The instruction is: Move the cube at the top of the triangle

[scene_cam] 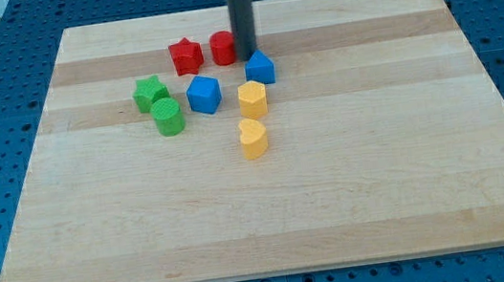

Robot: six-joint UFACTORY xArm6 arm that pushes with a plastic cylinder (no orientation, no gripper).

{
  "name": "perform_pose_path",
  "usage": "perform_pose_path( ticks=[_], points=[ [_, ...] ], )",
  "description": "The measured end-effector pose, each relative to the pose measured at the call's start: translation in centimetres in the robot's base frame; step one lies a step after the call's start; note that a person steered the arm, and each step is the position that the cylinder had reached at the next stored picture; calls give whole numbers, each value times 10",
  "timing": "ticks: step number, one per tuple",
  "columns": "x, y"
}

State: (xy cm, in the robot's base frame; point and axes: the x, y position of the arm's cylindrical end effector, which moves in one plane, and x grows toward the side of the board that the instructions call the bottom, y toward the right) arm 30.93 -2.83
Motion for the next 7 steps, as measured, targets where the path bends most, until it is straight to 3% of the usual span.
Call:
perform_pose_path(
  ticks=[2, 5, 7],
  points=[
    [22, 7],
    [105, -64],
    [162, -66]
  ],
)
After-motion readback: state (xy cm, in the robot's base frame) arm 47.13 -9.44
